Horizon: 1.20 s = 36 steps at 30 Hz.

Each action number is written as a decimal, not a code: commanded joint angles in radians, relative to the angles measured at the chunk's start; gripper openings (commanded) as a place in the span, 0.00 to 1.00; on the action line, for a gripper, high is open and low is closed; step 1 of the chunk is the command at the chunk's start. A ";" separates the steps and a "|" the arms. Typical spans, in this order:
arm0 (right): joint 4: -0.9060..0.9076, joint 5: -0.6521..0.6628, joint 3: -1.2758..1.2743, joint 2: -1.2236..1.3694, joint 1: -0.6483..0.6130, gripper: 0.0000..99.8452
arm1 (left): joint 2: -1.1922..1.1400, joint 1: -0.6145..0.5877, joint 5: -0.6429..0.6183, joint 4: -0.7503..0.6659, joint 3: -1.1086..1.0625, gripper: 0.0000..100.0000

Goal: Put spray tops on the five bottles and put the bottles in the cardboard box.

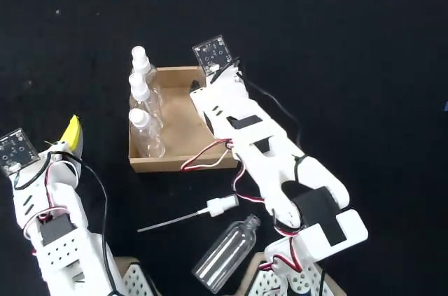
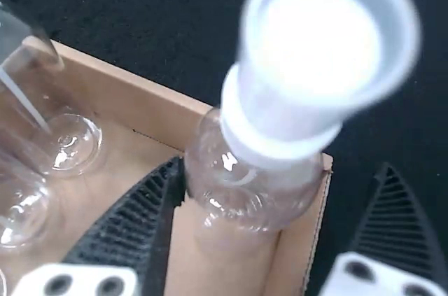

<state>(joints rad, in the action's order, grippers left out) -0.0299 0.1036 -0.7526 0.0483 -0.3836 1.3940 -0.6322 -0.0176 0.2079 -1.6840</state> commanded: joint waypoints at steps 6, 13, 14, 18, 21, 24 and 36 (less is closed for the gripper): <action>0.012 0.000 -0.008 -0.136 0.002 0.37 | 0.014 0.012 -0.002 0.002 -0.024 0.35; 0.012 -0.002 -0.021 -0.170 0.002 0.37 | 0.014 0.012 -0.002 0.002 -0.024 0.35; 0.012 -0.002 -0.021 -0.174 0.002 0.37 | 0.014 0.012 -0.002 0.002 -0.024 0.35; 0.029 -0.002 -0.022 -0.217 0.009 0.37 | 0.014 0.012 -0.002 0.002 -0.024 0.35; 0.089 -0.002 -0.019 -0.283 0.011 0.37 | 0.014 0.012 -0.002 0.002 -0.024 0.35; 0.126 -0.002 -0.021 -0.352 0.011 0.37 | 0.014 0.012 -0.002 0.002 -0.024 0.35; 0.344 -0.002 0.028 -0.639 0.129 0.37 | 0.014 0.012 -0.002 0.002 -0.024 0.35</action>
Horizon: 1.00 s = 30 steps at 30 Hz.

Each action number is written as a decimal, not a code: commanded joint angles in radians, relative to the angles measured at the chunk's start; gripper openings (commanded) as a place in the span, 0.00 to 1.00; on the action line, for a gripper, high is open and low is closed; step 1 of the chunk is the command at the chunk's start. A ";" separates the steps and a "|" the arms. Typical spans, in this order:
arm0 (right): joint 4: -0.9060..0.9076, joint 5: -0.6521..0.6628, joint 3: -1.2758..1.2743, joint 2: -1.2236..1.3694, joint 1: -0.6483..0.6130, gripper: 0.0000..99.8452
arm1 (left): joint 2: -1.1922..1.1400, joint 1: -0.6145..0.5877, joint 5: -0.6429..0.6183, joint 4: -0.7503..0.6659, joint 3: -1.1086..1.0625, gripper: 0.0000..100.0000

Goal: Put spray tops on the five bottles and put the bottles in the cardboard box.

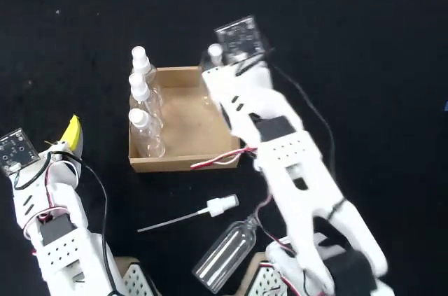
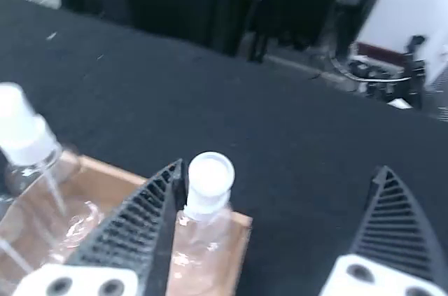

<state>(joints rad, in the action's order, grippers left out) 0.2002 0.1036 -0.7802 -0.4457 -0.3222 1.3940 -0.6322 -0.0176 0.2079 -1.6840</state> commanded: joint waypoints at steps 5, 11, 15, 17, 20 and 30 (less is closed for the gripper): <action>0.459 -0.002 0.176 -0.272 0.163 0.36 | 0.012 0.012 0.077 0.003 -0.024 0.35; 0.873 0.107 0.308 -0.334 0.310 0.36 | 0.006 0.015 0.100 0.003 -0.024 0.35; 1.152 0.311 0.357 -0.341 0.353 0.36 | 0.006 0.013 0.101 0.005 -0.024 0.35; 1.249 0.414 0.371 -0.343 0.377 0.36 | 0.006 0.013 0.101 0.005 -0.024 0.35; 1.326 0.499 0.378 -0.343 0.450 0.36 | 0.014 0.016 0.101 0.058 -0.016 0.35; 1.324 0.568 0.314 -0.341 0.824 0.27 | 0.014 0.013 0.272 0.437 0.383 0.35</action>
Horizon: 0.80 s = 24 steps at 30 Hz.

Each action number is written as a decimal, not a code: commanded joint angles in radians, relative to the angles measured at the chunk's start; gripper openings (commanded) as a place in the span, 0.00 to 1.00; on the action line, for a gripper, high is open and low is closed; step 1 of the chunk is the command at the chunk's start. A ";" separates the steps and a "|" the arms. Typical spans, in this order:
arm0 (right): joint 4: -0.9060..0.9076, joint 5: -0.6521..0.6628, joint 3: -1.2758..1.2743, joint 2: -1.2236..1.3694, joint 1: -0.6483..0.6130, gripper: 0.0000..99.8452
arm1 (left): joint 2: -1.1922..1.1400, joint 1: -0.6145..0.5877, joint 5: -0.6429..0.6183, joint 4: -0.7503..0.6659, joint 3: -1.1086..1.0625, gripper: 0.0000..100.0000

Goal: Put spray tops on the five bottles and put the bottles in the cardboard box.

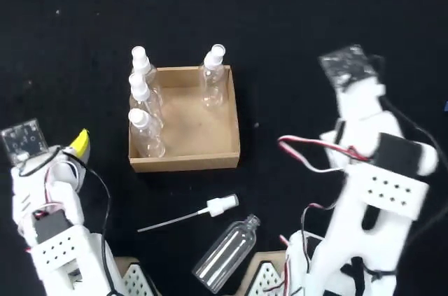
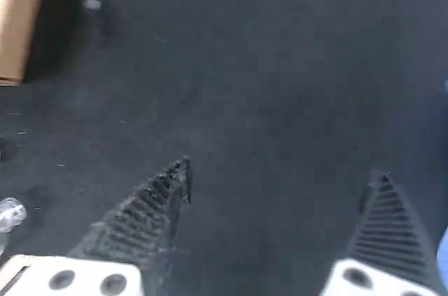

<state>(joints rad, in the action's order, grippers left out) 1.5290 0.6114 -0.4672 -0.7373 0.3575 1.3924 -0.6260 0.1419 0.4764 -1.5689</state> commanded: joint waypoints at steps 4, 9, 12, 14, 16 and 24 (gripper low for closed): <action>-0.063 0.123 -0.067 -0.050 0.258 0.25 | 0.006 0.008 0.149 0.359 0.608 0.35; -0.169 0.126 -0.153 -0.050 0.390 0.25 | 0.005 0.127 0.146 0.509 0.989 0.35; -0.204 0.124 -0.189 -0.050 0.448 0.25 | 0.002 0.311 0.149 0.614 1.122 0.35; -0.212 0.121 -0.214 -0.050 0.474 0.25 | -0.018 0.444 0.152 0.652 1.173 0.35; -0.222 0.123 -0.236 -0.050 0.494 0.25 | -0.071 0.547 0.152 0.689 1.224 0.35; -0.313 0.121 -0.257 -0.042 0.624 0.25 | -0.494 0.941 0.149 1.005 1.630 0.35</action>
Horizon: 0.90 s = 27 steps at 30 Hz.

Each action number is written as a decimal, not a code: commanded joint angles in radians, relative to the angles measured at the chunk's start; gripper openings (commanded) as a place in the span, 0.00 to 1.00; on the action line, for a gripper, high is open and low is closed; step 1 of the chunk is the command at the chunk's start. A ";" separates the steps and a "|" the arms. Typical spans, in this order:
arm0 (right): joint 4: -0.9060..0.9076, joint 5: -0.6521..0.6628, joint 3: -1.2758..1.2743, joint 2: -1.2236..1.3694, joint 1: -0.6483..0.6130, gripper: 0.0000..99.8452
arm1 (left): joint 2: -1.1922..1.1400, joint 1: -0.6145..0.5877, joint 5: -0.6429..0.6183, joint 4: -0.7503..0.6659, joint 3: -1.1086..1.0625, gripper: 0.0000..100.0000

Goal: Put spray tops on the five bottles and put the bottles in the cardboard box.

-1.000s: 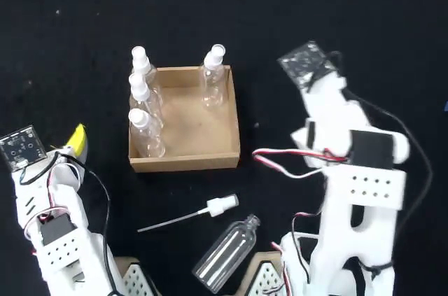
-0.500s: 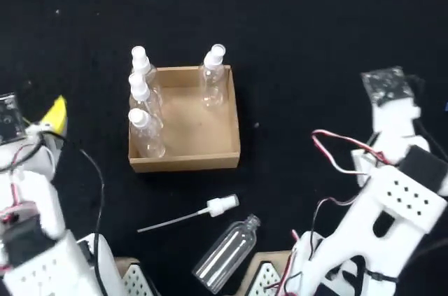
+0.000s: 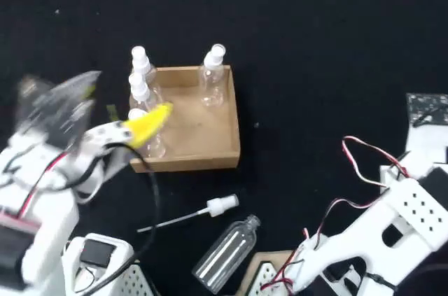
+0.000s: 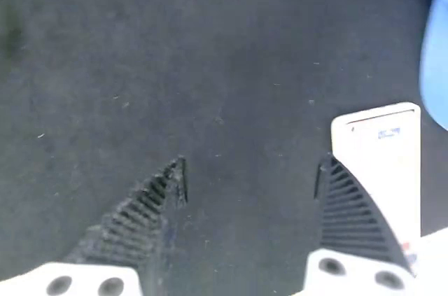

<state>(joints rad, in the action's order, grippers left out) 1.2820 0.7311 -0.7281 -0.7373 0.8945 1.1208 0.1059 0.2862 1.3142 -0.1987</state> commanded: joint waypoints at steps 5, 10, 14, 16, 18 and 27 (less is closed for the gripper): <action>-0.118 0.000 0.004 -0.041 0.201 0.25 | -0.503 0.470 0.008 0.436 0.481 0.35; -0.127 0.003 0.036 0.047 0.229 0.25 | -0.644 0.555 0.002 0.443 0.383 0.35; -0.118 -0.002 0.131 0.199 0.232 0.25 | -0.660 0.645 0.003 0.443 0.246 0.35; -0.103 -0.002 0.186 0.271 0.250 0.25 | -0.655 0.694 0.008 0.443 0.174 0.35; -0.083 -0.002 0.242 0.329 0.258 0.25 | -0.661 0.731 0.009 0.442 0.104 0.35; -0.071 0.003 0.348 0.441 0.310 0.25 | -0.664 0.791 -0.025 0.034 -0.320 0.35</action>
<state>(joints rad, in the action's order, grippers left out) 1.2068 0.7327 -0.4611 -0.3046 1.1646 0.4519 0.8777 0.2877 1.5689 -0.3736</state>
